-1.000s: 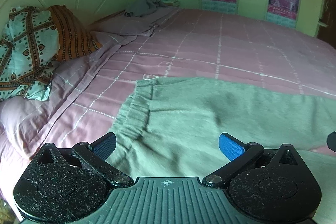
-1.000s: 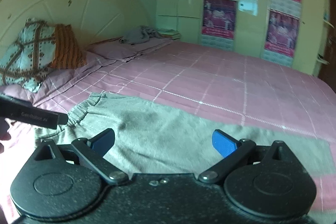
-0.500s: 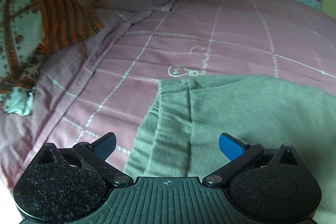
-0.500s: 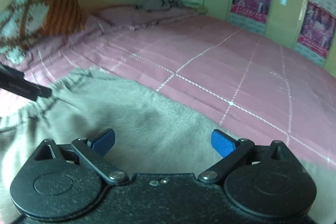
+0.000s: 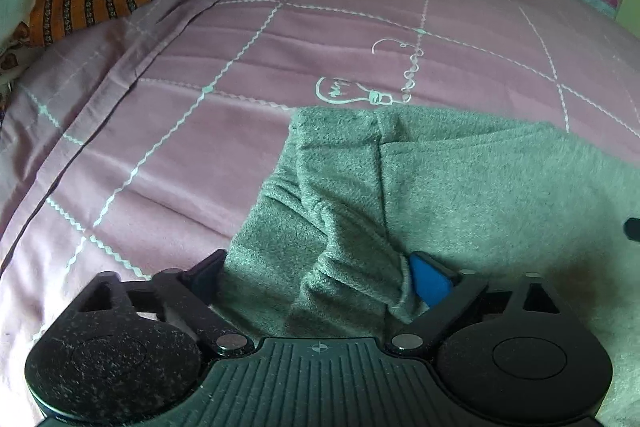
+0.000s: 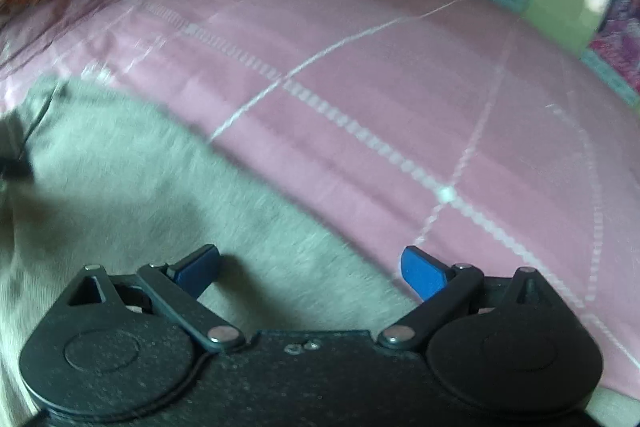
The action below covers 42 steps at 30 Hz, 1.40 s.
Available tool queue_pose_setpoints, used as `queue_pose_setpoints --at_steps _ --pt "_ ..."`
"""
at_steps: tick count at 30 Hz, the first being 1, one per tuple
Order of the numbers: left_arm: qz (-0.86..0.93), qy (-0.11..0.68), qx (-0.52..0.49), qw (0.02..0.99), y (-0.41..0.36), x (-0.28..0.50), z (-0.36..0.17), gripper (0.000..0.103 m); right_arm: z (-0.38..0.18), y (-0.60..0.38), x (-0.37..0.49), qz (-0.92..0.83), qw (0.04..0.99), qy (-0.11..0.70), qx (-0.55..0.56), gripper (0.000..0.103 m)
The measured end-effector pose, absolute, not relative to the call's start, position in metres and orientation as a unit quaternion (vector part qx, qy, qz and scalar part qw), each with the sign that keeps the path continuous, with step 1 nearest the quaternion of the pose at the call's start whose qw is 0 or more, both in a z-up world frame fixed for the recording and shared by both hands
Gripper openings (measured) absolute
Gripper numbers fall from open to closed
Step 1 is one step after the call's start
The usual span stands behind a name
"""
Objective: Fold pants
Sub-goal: 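Grasp the waistband edge with the left gripper while the right gripper grasps the waistband, then lift the waistband with both grippers and carry it over toward the leg hems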
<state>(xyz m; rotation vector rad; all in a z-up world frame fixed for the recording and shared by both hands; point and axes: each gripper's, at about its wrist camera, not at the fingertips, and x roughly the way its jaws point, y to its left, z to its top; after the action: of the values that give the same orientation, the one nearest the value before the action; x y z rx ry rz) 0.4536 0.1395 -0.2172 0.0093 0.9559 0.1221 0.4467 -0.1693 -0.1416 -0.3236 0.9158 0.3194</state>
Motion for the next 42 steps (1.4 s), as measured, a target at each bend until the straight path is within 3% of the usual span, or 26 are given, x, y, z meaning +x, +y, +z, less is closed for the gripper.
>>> queue_pose_setpoints --at_steps 1,2,4,6,7,8,10,12,13,17,20,24,28,30,33,38,42 --pt "0.059 0.459 0.01 0.887 0.136 0.452 -0.217 0.089 -0.143 -0.166 0.444 0.159 0.872 0.436 -0.157 0.086" --pt "0.06 0.457 0.014 0.887 0.133 0.451 -0.217 0.085 -0.143 -0.165 0.44 0.166 0.873 0.431 -0.155 0.054" --pt "0.061 0.462 0.011 0.885 0.13 0.449 -0.216 0.079 -0.139 -0.165 0.436 0.168 0.88 0.421 -0.138 0.017" --pt "0.061 0.465 0.014 0.883 0.127 0.446 -0.214 0.075 -0.137 -0.164 0.435 0.157 0.883 0.418 -0.145 0.024" --pt "0.061 0.467 0.019 0.882 0.125 0.447 -0.214 0.075 -0.136 -0.164 0.436 0.151 0.885 0.415 -0.146 0.041" --pt "0.06 0.468 0.021 0.881 0.124 0.445 -0.213 0.075 -0.136 -0.164 0.438 0.148 0.887 0.414 -0.142 0.048" --pt "0.058 0.47 0.019 0.881 0.126 0.448 -0.215 0.075 -0.139 -0.163 0.443 0.148 0.883 0.421 -0.145 0.044" --pt "0.058 0.468 0.011 0.882 0.128 0.446 -0.215 0.074 -0.139 -0.16 0.448 0.154 0.876 0.433 -0.149 0.024" --pt "0.058 0.466 0.012 0.883 0.128 0.445 -0.214 0.074 -0.137 -0.154 0.45 0.162 0.871 0.441 -0.146 0.006" --pt "0.061 0.462 -0.002 0.885 0.131 0.435 -0.204 0.059 -0.122 -0.143 0.416 0.175 0.876 0.412 -0.18 0.005" --pt "0.059 0.447 -0.017 0.893 0.138 0.41 -0.184 0.057 -0.091 -0.15 0.362 0.195 0.894 0.371 -0.158 0.005" --pt "0.042 0.43 -0.025 0.902 0.146 0.36 -0.153 0.057 -0.059 -0.149 0.266 0.228 0.898 0.337 -0.168 0.005" --pt "0.031 0.439 -0.038 0.897 0.154 0.312 -0.141 0.057 -0.068 -0.142 0.179 0.252 0.887 0.356 -0.151 0.005" --pt "0.03 0.453 -0.029 0.89 0.157 0.296 -0.146 0.065 -0.085 -0.135 0.149 0.256 0.88 0.371 -0.149 0.005" --pt "0.035 0.479 -0.001 0.877 0.156 0.276 -0.157 0.072 -0.12 -0.129 0.128 0.244 0.87 0.41 -0.127 0.019" --pt "0.037 0.507 -0.025 0.861 0.179 0.238 -0.157 0.073 -0.121 -0.142 0.121 0.204 0.882 0.42 -0.063 0.02" --pt "0.024 0.506 -0.142 0.851 0.213 0.2 -0.154 0.073 -0.11 -0.164 0.119 0.17 0.894 0.413 -0.018 0.021"
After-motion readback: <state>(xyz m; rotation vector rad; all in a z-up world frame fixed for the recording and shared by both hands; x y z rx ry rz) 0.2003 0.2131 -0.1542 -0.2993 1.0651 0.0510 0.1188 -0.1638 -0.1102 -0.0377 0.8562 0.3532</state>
